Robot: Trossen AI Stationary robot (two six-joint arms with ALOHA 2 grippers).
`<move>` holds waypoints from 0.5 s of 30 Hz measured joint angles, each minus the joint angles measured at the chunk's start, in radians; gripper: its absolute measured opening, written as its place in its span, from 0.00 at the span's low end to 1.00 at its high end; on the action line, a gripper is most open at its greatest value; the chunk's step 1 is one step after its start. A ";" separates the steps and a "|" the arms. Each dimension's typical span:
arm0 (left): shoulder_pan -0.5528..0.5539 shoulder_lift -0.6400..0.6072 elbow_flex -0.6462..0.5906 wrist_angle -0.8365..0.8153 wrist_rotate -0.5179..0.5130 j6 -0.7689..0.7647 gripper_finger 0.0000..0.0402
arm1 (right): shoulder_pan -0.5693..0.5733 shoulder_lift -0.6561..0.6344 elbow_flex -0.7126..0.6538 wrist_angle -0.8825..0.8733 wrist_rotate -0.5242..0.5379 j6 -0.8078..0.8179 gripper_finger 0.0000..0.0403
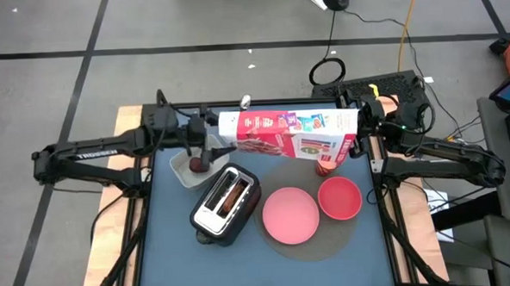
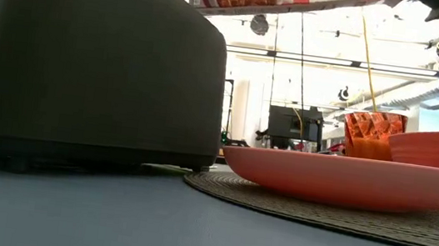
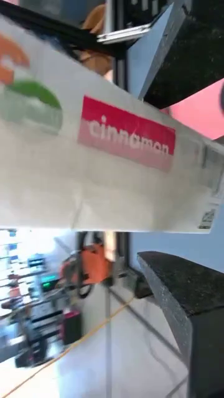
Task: Arrange a breakfast setting
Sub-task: Pour the cereal from the cereal box into the red bowl
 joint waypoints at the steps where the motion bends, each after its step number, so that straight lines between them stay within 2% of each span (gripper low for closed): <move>1: 0.000 0.000 -0.024 0.044 0.000 -0.002 0.98 | 0.000 0.000 0.000 0.000 0.000 0.000 0.00; 8: -0.002 0.034 -0.125 0.267 0.000 -0.031 0.98 | 0.000 0.000 0.000 -0.005 0.000 0.000 0.00; 15: -0.016 0.106 -0.131 0.400 0.015 -0.035 0.98 | 0.000 0.000 0.000 -0.005 0.000 0.000 0.00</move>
